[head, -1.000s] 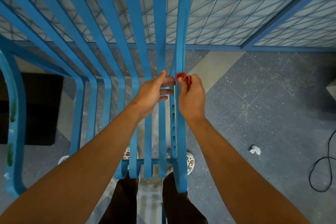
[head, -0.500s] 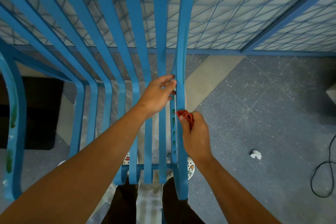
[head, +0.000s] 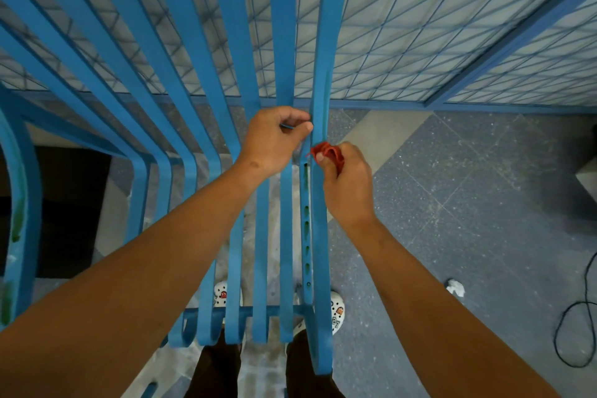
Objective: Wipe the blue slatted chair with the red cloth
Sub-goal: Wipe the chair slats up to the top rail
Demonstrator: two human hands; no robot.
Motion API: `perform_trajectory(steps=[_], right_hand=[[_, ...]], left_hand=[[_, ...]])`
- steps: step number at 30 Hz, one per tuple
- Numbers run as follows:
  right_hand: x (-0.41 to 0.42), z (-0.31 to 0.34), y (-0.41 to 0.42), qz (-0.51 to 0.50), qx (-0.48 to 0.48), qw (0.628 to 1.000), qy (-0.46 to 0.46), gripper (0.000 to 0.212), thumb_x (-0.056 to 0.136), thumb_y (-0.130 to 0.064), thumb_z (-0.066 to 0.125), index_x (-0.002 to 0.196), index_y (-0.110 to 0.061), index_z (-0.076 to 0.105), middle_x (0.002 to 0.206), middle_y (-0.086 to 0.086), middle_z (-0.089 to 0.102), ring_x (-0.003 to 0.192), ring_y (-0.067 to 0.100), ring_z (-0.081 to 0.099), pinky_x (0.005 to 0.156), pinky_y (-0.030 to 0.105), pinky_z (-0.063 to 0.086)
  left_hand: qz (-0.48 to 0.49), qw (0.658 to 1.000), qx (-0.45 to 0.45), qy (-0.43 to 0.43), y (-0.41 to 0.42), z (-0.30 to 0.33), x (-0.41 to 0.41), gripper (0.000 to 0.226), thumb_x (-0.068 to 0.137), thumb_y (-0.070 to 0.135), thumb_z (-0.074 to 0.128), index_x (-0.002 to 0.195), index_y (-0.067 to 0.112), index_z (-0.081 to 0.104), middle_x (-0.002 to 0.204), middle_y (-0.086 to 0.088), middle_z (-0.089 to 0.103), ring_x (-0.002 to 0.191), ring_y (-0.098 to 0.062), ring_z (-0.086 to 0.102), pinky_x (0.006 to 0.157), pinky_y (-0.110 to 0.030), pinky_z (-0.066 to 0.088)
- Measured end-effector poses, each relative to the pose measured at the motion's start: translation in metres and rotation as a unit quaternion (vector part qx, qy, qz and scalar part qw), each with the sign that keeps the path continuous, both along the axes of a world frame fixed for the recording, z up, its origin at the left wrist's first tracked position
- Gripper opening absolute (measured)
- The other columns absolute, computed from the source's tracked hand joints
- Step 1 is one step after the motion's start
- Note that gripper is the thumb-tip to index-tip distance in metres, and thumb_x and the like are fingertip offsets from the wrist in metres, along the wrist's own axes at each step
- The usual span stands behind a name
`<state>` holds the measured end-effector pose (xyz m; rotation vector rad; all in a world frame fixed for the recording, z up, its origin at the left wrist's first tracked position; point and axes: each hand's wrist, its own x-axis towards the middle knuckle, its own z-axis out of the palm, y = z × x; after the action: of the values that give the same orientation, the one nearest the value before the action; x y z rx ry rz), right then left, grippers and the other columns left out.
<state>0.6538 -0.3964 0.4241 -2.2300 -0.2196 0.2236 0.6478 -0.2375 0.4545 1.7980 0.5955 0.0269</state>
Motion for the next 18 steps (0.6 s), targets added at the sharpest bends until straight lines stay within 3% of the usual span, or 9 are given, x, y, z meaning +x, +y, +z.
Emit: perform_trajectory(steps=[7, 10, 18], right_hand=[[-0.044, -0.008, -0.020, -0.028, 0.018, 0.994, 0.100, 0.015, 0.099, -0.030, 0.063, 0.094, -0.017, 0.059, 0.083, 0.000, 0.064, 0.068, 0.010, 0.058, 0.058, 0.020, 0.043], [-0.069, -0.007, -0.035, -0.020, -0.003, 0.992, 0.126, 0.016, 0.099, -0.032, 0.063, 0.093, -0.019, 0.057, 0.079, -0.001, 0.062, 0.066, 0.011, 0.058, 0.054, 0.022, 0.047], [-0.035, -0.003, -0.013, -0.030, 0.004, 0.995, 0.096, 0.018, 0.099, -0.032, 0.063, 0.092, -0.016, 0.057, 0.079, -0.003, 0.061, 0.066, 0.009, 0.058, 0.056, 0.026, 0.045]], left_hand=[[0.004, 1.000, -0.027, -0.011, -0.010, -0.003, -0.015, 0.017, 0.093, 0.013, 0.071, 0.109, 0.020, 0.072, 0.095, -0.001, 0.073, 0.084, -0.023, 0.074, 0.082, -0.039, 0.063], [0.022, 0.999, -0.046, -0.007, -0.011, -0.002, -0.011, 0.020, 0.093, 0.011, 0.071, 0.112, 0.018, 0.070, 0.091, 0.003, 0.070, 0.081, -0.022, 0.074, 0.082, -0.043, 0.063], [0.050, 0.998, -0.032, -0.021, -0.004, 0.006, 0.013, 0.011, 0.085, 0.012, 0.081, 0.088, 0.019, 0.072, 0.084, 0.000, 0.071, 0.073, -0.017, 0.074, 0.073, -0.034, 0.064]])
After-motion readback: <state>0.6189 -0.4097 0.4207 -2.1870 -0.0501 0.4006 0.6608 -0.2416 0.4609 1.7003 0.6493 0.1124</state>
